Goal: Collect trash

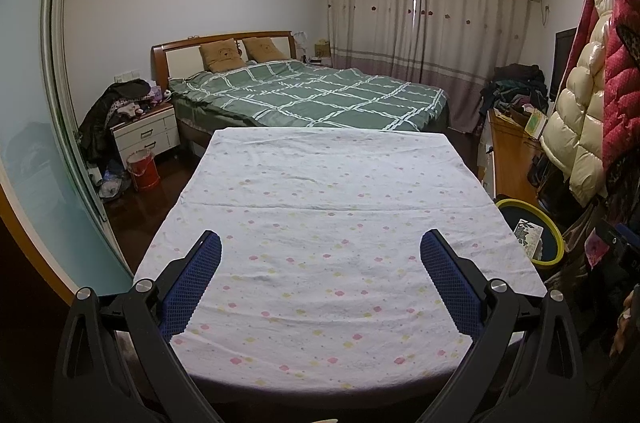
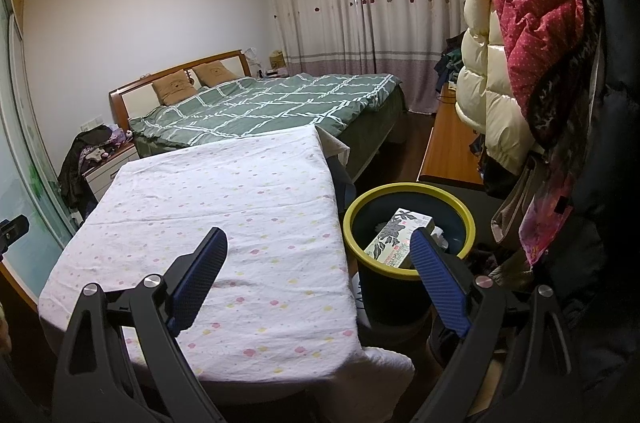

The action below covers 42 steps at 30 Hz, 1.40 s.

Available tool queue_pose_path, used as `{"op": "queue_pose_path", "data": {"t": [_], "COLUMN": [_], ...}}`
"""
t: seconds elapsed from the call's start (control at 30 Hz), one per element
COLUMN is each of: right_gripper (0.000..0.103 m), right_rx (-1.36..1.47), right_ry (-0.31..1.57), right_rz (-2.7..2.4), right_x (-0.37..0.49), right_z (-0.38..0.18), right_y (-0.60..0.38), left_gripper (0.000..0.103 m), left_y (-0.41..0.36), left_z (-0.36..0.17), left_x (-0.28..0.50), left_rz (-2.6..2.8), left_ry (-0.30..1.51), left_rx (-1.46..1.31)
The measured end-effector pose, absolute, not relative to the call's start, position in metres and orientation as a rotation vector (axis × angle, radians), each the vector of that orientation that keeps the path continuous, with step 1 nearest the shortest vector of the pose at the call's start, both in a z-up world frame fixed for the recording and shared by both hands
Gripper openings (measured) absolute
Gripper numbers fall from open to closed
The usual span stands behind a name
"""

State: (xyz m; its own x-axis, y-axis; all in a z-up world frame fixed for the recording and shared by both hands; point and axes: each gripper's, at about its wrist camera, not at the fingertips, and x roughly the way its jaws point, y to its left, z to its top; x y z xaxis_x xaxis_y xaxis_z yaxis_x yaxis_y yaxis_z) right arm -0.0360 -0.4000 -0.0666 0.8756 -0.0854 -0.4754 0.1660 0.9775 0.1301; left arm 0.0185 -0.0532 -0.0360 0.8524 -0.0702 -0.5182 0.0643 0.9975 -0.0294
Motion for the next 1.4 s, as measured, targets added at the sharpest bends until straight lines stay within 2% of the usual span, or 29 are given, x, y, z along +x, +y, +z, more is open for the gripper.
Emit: {"op": "queue_pose_path", "data": {"t": [1.13,1.33,1.4], "right_gripper": [0.088,0.088,0.092], "right_rx": [0.171,0.159,0.167], "right_ry": [0.496,0.509,0.521], "right_rz": [-0.13,-0.111,-0.072], "right_x": [-0.037,-0.021,-0.006], "right_z": [-0.073,-0.073,-0.074], "right_y": [-0.399,-0.395,-0.392], "left_gripper": [0.098,0.098,0.098], "left_y": [-0.048,-0.046,-0.043], "left_z": [-0.045,-0.053,-0.058], "left_x": [0.027,0.048,0.065], "left_rz": [-0.098,-0.115,-0.112], "left_ry": [0.563,0.6,0.616], "left_rx": [-0.021,-0.023,-0.024]}}
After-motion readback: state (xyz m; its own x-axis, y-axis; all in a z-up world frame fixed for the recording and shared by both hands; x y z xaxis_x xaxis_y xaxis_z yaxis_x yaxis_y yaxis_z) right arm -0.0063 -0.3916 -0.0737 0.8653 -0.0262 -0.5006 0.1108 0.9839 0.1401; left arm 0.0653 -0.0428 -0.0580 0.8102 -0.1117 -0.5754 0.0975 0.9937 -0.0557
